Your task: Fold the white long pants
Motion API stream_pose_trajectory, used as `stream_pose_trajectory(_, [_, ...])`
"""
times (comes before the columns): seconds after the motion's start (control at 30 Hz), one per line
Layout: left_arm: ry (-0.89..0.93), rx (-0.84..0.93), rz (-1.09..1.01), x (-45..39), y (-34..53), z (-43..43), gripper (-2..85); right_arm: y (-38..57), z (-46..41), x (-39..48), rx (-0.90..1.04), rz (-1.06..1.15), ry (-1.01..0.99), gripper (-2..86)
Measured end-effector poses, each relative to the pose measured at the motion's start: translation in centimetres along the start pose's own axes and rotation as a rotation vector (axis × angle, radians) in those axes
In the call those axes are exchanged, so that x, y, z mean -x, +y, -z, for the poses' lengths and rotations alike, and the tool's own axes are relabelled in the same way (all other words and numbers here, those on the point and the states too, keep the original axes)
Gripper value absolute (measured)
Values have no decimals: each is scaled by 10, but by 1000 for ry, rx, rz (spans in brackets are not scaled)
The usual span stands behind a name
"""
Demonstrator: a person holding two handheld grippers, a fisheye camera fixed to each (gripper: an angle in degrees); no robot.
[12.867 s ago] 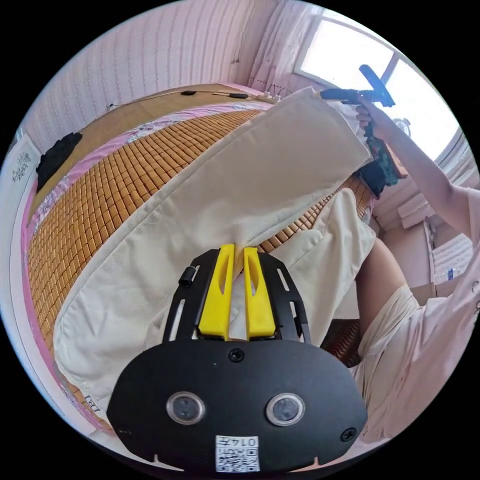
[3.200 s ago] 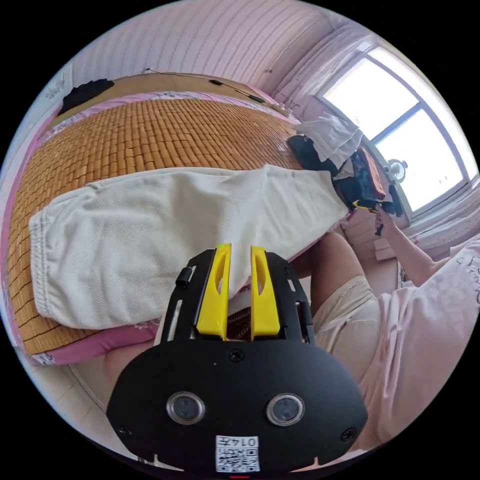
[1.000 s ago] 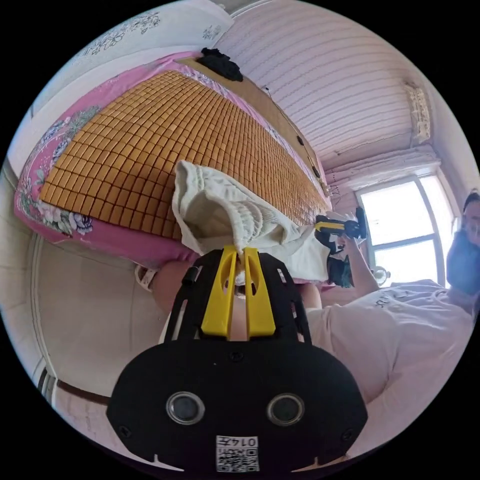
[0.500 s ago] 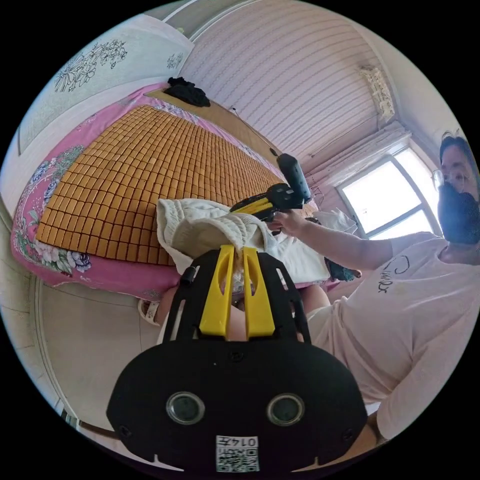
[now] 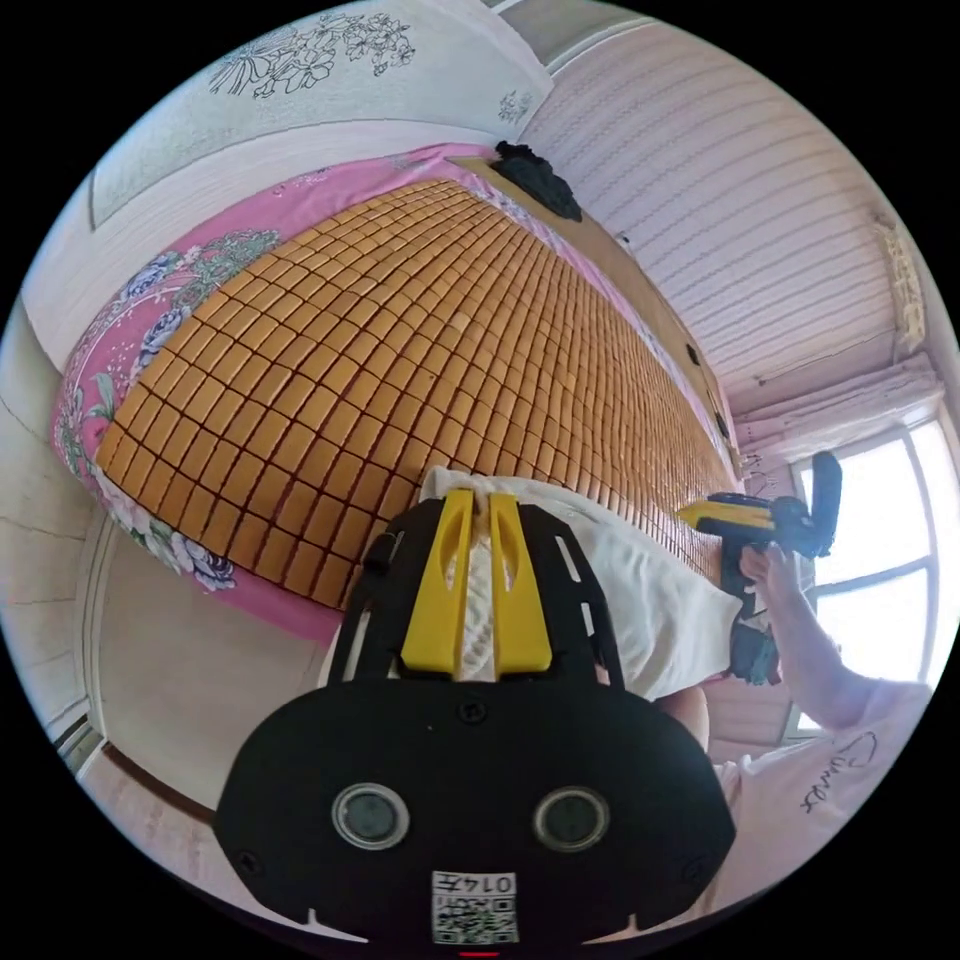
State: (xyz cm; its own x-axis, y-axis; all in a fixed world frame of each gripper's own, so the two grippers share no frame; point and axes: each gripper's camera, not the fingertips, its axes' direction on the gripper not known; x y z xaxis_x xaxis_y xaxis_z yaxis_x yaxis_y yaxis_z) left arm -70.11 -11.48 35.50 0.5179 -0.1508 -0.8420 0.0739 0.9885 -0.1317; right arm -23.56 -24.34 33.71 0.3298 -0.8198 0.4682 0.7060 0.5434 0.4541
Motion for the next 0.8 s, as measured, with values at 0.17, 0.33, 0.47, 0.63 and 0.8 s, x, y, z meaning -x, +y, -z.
stream_pose_trajectory(0.17, [28, -47, -29, -10, -11, -10, 8, 86, -9, -40, 137, -124, 58, 36])
stream_pose_trajectory(0.33, [33, -105, -61, -24, -23, -21, 9, 101, -58, -55, 260, -204, -22, 105])
stream_pose_trajectory(0.47, [27, -91, -43, -33, -39, -46, 11, 98, -38, -50, 219, -205, 18, 40])
stream_pose_trajectory(0.63, [-2, -127, -85, -44, -53, -73, 21, 100, -24, -58, 171, -235, 24, 18])
stream_pose_trajectory(0.8, [-179, 32, 83, -18, -60, -169, 63, 104, -51, -76, 163, -402, -54, 48])
